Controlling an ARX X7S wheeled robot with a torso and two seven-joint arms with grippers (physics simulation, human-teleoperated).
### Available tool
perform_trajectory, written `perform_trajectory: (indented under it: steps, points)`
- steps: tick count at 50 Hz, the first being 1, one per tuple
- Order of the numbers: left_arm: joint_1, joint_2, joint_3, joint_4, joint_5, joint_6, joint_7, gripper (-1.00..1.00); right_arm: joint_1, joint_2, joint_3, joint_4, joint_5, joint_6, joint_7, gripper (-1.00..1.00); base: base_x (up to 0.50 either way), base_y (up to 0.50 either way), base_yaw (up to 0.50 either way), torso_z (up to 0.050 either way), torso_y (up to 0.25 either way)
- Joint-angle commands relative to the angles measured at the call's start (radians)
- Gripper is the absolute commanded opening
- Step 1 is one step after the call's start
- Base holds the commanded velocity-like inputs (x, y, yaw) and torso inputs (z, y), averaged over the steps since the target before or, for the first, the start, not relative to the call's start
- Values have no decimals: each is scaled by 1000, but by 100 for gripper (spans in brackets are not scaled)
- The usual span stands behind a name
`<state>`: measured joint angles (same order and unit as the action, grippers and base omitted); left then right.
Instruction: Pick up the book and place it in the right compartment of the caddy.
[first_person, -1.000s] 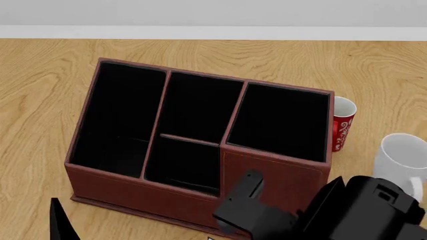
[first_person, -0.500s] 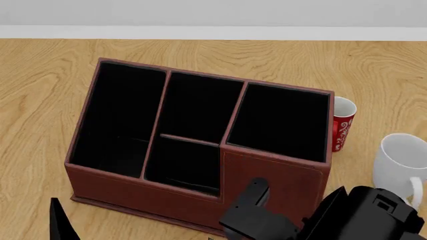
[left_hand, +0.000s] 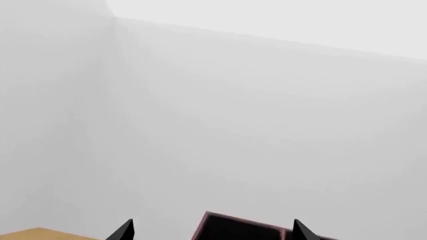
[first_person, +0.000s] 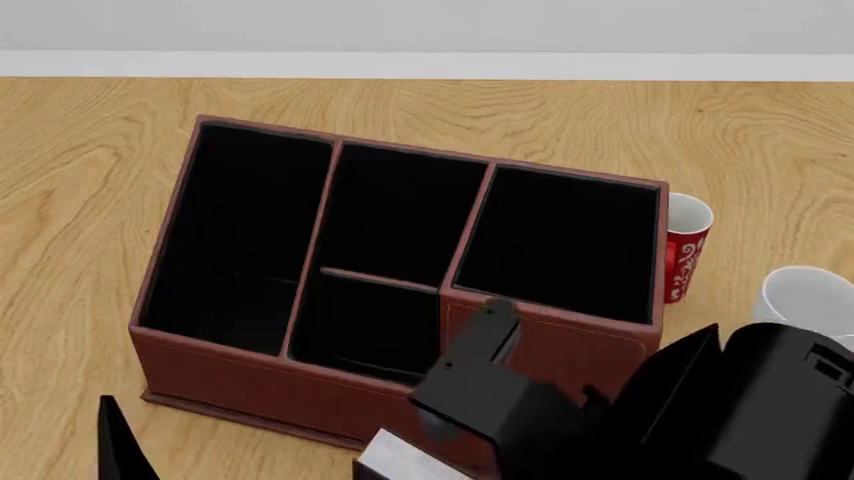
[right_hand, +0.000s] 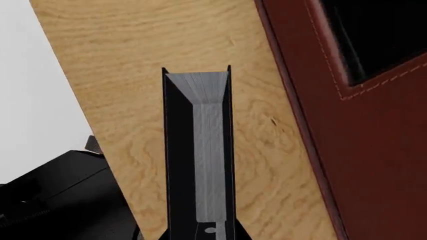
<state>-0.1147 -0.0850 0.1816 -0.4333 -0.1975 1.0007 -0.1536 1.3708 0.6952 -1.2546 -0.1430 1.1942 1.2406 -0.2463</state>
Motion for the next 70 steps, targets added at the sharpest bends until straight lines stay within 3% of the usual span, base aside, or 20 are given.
perform_trajectory:
  steps: [1,23,46,57,70]
  points:
    - [-2,1,-1,-6,5,10,-7,100,73,27,90,-88,95,34,46,-100,0,0,0,0,0]
    - [-2,3,-4,-6,3,11,-13,100,190,42,233,-177,276,49,220,-100,0,0,0,0,1]
    - [-3,6,-9,-10,10,19,-21,100,383,-19,318,-90,211,-9,212,-100,0,0,0,0,1]
    - [-4,11,-15,-14,6,27,-12,100,520,-73,332,51,126,-44,99,-100,0,0,0,0,1]
    - [-5,27,-35,-20,-5,40,30,100,753,-241,104,515,-221,-153,-310,-100,0,0,0,0,1]
